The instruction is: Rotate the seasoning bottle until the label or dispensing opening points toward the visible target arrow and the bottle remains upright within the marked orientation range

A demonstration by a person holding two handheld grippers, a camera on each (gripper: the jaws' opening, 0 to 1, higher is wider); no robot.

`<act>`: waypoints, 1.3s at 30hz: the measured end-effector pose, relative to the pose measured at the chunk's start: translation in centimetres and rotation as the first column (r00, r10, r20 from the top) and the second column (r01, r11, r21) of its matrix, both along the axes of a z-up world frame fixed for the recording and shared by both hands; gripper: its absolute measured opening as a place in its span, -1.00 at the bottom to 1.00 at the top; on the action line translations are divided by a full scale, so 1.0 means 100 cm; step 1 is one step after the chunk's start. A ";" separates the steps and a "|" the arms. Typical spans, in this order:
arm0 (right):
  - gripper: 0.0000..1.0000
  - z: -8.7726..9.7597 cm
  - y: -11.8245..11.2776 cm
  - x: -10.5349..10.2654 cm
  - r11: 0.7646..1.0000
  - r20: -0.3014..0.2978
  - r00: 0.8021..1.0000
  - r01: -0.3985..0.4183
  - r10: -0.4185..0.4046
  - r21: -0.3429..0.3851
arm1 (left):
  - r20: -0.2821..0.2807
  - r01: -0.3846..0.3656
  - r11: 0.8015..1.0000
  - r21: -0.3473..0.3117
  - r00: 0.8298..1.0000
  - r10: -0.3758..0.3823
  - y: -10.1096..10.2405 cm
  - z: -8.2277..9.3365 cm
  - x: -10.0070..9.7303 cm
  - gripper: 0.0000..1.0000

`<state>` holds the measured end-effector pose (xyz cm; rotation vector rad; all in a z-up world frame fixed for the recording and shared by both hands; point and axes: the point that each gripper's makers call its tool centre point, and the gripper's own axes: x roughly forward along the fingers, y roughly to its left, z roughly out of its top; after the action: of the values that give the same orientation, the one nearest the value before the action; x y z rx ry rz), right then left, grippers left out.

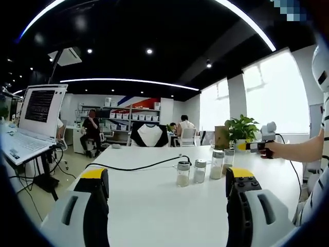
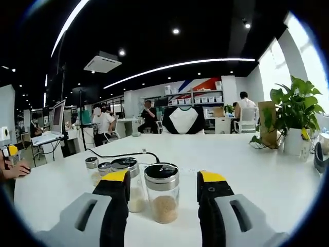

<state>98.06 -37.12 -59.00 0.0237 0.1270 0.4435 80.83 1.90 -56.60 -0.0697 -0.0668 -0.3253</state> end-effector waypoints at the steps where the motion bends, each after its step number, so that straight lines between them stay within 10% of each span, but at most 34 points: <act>1: 0.03 0.000 0.000 0.001 1.000 0.001 1.000 0.002 -0.002 -0.002 | 0.000 -0.001 1.000 0.001 1.000 0.001 0.001 0.000 0.000 1.00; 39: -0.13 -0.032 0.025 0.041 0.998 -0.028 1.000 -0.012 0.011 -0.069 | -0.015 -0.008 0.998 0.057 1.000 0.009 0.009 -0.001 -0.009 1.00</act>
<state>102.14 -34.66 -62.18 -0.0386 0.1692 0.4502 79.88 2.83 -56.69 -0.0154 -0.0421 -0.3179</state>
